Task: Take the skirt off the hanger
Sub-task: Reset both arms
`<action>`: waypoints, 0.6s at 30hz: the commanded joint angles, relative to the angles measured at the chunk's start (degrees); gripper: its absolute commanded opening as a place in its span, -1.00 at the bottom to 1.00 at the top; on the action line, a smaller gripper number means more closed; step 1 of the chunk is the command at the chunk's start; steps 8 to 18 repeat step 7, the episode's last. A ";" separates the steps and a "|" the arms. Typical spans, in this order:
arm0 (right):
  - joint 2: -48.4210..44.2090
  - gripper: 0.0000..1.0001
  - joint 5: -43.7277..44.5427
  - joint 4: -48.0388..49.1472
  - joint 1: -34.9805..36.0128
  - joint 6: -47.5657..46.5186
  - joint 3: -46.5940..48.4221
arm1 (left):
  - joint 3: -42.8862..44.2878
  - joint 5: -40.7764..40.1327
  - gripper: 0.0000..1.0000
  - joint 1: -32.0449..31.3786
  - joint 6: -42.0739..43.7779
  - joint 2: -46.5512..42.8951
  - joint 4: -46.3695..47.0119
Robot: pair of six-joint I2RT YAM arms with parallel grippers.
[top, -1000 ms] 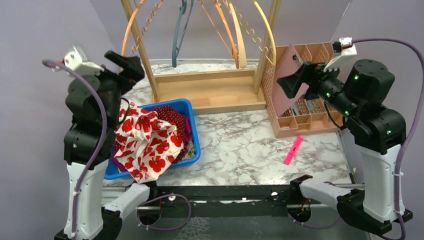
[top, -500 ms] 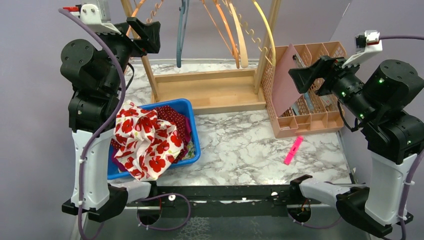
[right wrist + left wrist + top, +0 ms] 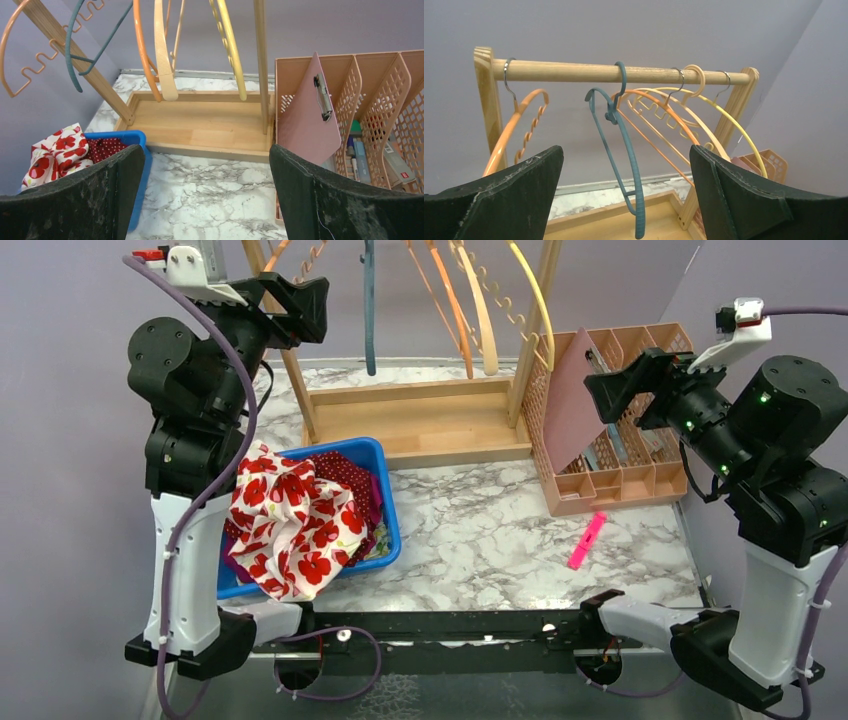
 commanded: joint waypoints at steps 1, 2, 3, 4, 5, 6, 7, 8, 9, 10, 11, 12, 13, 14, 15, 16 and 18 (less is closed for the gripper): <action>-0.41 1.00 1.77 -0.96 -0.01 0.06 0.63 | -1.72 2.08 0.98 0.24 -2.96 -0.39 2.78; -0.40 1.00 1.94 -0.92 -0.01 0.17 0.63 | -1.91 2.34 0.98 0.22 -3.29 -0.39 2.78; -0.57 1.00 2.09 -0.88 -0.01 0.34 0.41 | -2.14 2.44 0.98 0.22 -3.59 -0.43 2.77; -0.82 1.00 1.41 -0.66 -0.01 0.16 -0.36 | -2.45 2.42 0.98 0.22 -3.80 -0.49 2.78; -0.99 1.00 0.72 -0.34 -0.01 -0.10 -0.87 | -2.79 2.46 0.98 0.22 -3.92 -0.66 2.73; -0.96 1.00 0.57 -0.23 -0.01 -0.08 -0.79 | -3.06 2.36 0.98 0.22 -4.08 -0.79 2.78; -0.79 1.00 0.49 -0.31 -0.05 0.25 -0.55 | -3.40 2.27 0.98 0.22 -4.31 -0.94 2.73; -0.79 1.00 0.49 -0.31 -0.05 0.25 -0.55 | -3.40 2.27 0.98 0.22 -4.31 -0.94 2.73; -0.79 1.00 0.49 -0.31 -0.05 0.25 -0.55 | -3.40 2.27 0.98 0.22 -4.31 -0.94 2.73; -0.79 1.00 0.49 -0.31 -0.05 0.25 -0.55 | -3.40 2.27 0.98 0.22 -4.31 -0.94 2.73; -0.79 1.00 0.49 -0.31 -0.05 0.25 -0.55 | -3.40 2.27 0.98 0.22 -4.31 -0.94 2.73; -0.79 1.00 0.49 -0.31 -0.05 0.25 -0.55 | -3.40 2.27 0.98 0.22 -4.31 -0.94 2.73; -0.79 1.00 0.49 -0.31 -0.05 0.25 -0.55 | -3.40 2.27 0.98 0.22 -4.31 -0.94 2.73; -0.79 1.00 0.49 -0.31 -0.05 0.25 -0.55 | -3.40 2.27 0.98 0.22 -4.31 -0.94 2.73; -0.79 1.00 0.49 -0.31 -0.05 0.25 -0.55 | -3.40 2.27 0.98 0.22 -4.31 -0.94 2.73; -0.79 1.00 0.49 -0.31 -0.05 0.25 -0.55 | -3.40 2.27 0.98 0.22 -4.31 -0.94 2.73; -0.79 1.00 0.49 -0.31 -0.05 0.25 -0.55 | -3.40 2.27 0.98 0.22 -4.31 -0.94 2.73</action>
